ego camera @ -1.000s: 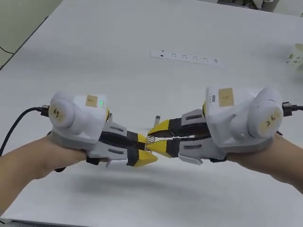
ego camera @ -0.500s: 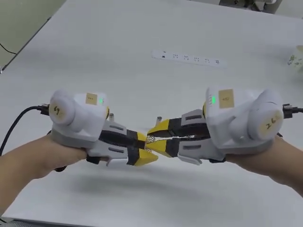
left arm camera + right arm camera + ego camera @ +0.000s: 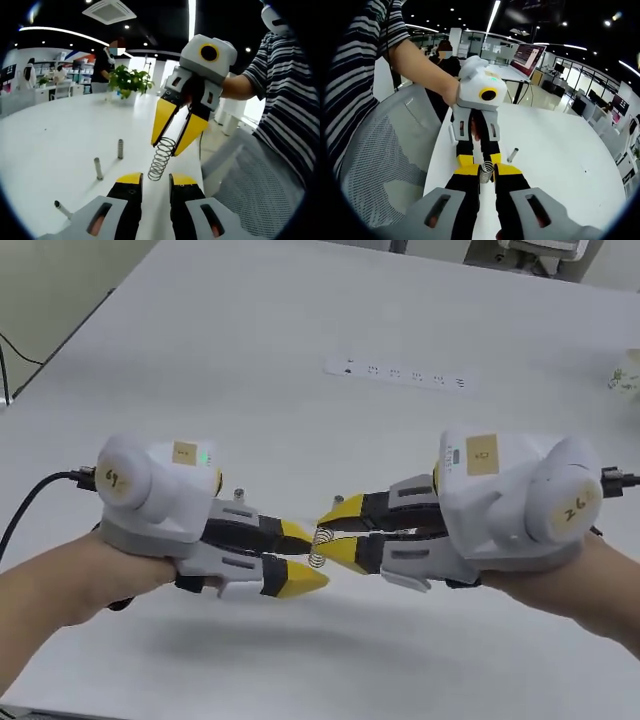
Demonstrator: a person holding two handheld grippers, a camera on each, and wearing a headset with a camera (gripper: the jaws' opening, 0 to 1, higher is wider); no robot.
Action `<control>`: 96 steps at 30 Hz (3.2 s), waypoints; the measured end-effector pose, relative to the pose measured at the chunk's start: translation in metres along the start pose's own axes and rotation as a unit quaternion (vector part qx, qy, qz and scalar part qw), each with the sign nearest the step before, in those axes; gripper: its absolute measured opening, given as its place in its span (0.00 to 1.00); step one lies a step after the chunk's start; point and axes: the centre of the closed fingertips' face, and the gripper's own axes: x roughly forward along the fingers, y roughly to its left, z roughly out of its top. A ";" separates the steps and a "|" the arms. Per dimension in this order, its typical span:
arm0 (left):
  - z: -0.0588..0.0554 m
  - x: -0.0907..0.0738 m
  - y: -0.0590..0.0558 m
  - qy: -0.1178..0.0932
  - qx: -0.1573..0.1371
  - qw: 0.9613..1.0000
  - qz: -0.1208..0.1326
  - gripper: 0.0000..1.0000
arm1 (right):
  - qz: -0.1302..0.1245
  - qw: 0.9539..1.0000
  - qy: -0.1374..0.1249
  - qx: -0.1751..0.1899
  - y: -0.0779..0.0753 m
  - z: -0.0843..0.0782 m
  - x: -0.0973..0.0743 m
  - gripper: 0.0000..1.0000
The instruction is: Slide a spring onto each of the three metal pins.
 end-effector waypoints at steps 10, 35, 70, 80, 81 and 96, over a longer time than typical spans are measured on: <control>-0.003 -0.020 0.003 -0.007 -0.007 1.000 0.012 0.26 | -0.007 1.000 0.011 -0.006 -0.002 -0.004 0.000 0.08; -0.019 -0.071 0.029 -0.026 -0.048 0.995 0.088 0.69 | -0.039 0.999 0.027 0.001 -0.014 -0.020 -0.004 0.08; -0.021 -0.094 0.040 -0.068 -0.067 0.987 0.131 0.98 | -0.121 0.991 0.036 0.051 -0.065 -0.040 -0.011 0.08; -0.022 -0.096 0.039 -0.070 -0.067 0.986 0.134 0.98 | -0.147 0.985 0.022 0.085 -0.093 -0.040 -0.006 0.08; -0.023 -0.096 0.039 -0.069 -0.067 0.986 0.135 0.98 | -0.149 0.985 0.020 0.088 -0.095 -0.040 -0.005 0.08; -0.027 -0.098 0.039 -0.066 -0.071 0.986 0.137 0.96 | -0.153 0.981 0.029 0.112 -0.109 -0.051 0.008 0.08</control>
